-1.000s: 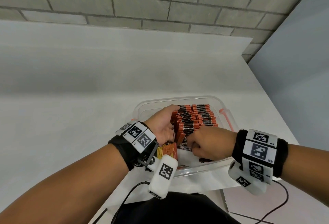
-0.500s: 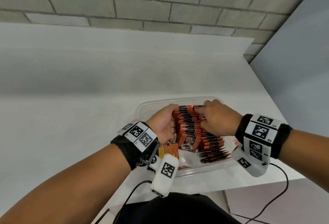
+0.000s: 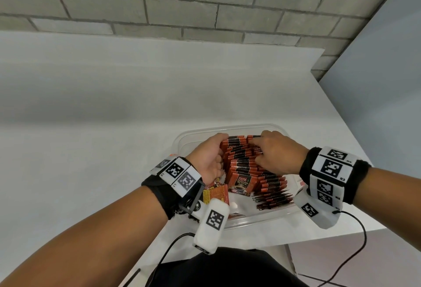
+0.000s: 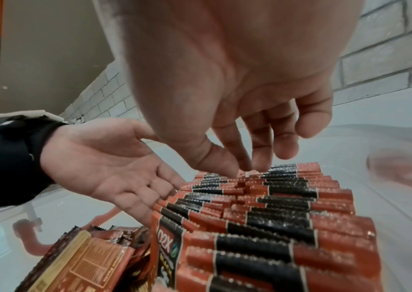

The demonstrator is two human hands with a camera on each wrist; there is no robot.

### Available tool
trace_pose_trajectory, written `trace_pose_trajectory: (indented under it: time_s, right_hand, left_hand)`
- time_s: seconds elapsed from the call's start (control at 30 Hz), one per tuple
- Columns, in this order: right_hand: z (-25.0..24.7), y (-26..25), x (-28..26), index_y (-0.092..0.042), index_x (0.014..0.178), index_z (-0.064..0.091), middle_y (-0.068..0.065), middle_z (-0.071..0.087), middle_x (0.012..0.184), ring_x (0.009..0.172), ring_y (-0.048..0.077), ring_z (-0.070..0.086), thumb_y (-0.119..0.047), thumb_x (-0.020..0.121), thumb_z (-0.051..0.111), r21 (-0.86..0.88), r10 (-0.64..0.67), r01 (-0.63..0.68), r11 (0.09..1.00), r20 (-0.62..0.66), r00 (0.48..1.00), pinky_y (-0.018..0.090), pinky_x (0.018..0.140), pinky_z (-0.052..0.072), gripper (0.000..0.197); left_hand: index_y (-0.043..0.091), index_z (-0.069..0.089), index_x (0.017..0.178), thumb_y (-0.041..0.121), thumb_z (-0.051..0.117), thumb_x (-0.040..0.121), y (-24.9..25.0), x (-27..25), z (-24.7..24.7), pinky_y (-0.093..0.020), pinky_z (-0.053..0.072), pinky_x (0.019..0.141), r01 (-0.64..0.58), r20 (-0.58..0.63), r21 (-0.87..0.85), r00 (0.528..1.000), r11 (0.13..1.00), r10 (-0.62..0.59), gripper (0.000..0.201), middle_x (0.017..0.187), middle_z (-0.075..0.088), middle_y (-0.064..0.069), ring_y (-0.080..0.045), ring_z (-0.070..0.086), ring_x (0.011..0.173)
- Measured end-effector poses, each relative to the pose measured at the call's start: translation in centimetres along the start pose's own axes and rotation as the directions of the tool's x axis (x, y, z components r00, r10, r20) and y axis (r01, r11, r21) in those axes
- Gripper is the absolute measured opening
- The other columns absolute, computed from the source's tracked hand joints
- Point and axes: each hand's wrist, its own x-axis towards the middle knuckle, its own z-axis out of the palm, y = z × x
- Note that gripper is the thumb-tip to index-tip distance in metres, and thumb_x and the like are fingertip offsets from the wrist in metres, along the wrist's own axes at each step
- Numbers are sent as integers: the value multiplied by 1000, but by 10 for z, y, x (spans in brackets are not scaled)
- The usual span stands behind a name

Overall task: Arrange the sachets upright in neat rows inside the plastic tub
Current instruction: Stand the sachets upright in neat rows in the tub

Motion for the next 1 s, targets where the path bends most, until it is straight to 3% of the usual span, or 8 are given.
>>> trace_pose_trajectory:
  time_s: [0.17, 0.33, 0.5, 0.57, 0.63, 0.77, 0.87, 1.0]
  right_hand:
    - [0, 1, 1, -23, 141, 41, 9, 47, 124, 114, 26, 46, -26, 94, 47, 21, -18, 17, 1000, 19, 1000, 37, 95, 43, 48]
    - [1, 0, 3, -18, 138, 45, 9, 48, 119, 110, 27, 48, -27, 93, 48, 10, -10, 10, 1000, 1, 1000, 38, 93, 45, 46]
    - [2, 0, 4, -19, 139, 45, 9, 48, 120, 110, 27, 48, -27, 93, 48, 9, -24, 24, 1000, 8, 1000, 37, 91, 45, 46]
    - [2, 0, 4, -18, 137, 46, 9, 48, 119, 110, 26, 48, -27, 94, 48, 13, -27, 27, 1000, 12, 1000, 37, 91, 45, 45]
    - [2, 0, 4, -16, 135, 48, 9, 48, 117, 108, 26, 48, -26, 94, 48, 22, -29, 28, 999, 14, 999, 38, 91, 46, 43]
    - [4, 1, 5, -13, 132, 51, 8, 48, 113, 105, 25, 50, -27, 94, 49, 33, -39, 39, 999, 2, 999, 38, 90, 46, 41]
    - [4, 1, 6, -13, 131, 52, 8, 48, 114, 105, 25, 51, -27, 93, 49, 31, -39, 39, 999, 2, 999, 37, 90, 47, 41]
    - [4, 1, 7, -13, 130, 53, 8, 49, 115, 105, 25, 51, -26, 93, 49, 28, -47, 47, 998, 4, 999, 37, 90, 47, 40]
  left_hand:
    - [4, 56, 96, 37, 45, 97, 0, -1, 0, -31, 48, 63, 0, 22, -47, 1000, 999, 1, 35, 87, 61, -13, -21, 59, 76]
    - [6, 57, 93, 39, 43, 98, 1, -4, 1, -27, 42, 64, 7, 8, -1, 1000, 1000, -7, 37, 74, 57, -7, -16, 52, 66]
    - [9, 59, 97, 46, 42, 96, 3, -4, 2, -29, 42, 68, 31, 15, 28, 999, 999, -32, 41, 80, 61, -6, -18, 54, 72]
    - [10, 59, 94, 45, 42, 96, 3, -3, 2, -32, 44, 84, 17, 6, 29, 1000, 999, -17, 39, 74, 58, -4, -16, 50, 66]
    - [10, 59, 92, 43, 42, 96, 2, -2, 2, -35, 35, 106, 0, 13, 17, 1000, 1000, -1, 37, 73, 57, -4, -14, 49, 66]
    - [9, 59, 95, 40, 43, 97, 3, -3, 2, -30, 47, 89, -23, 29, -38, 999, 999, 24, 35, 77, 60, -6, -14, 54, 66]
    - [9, 56, 94, 37, 42, 98, 4, -4, 3, -34, 40, 100, -51, 53, -75, 997, 996, 55, 31, 77, 60, -6, -13, 57, 62]
    - [9, 54, 91, 33, 45, 97, 4, -4, 3, -26, 52, 66, -69, 44, -89, 996, 994, 73, 26, 75, 61, -7, -15, 59, 64]
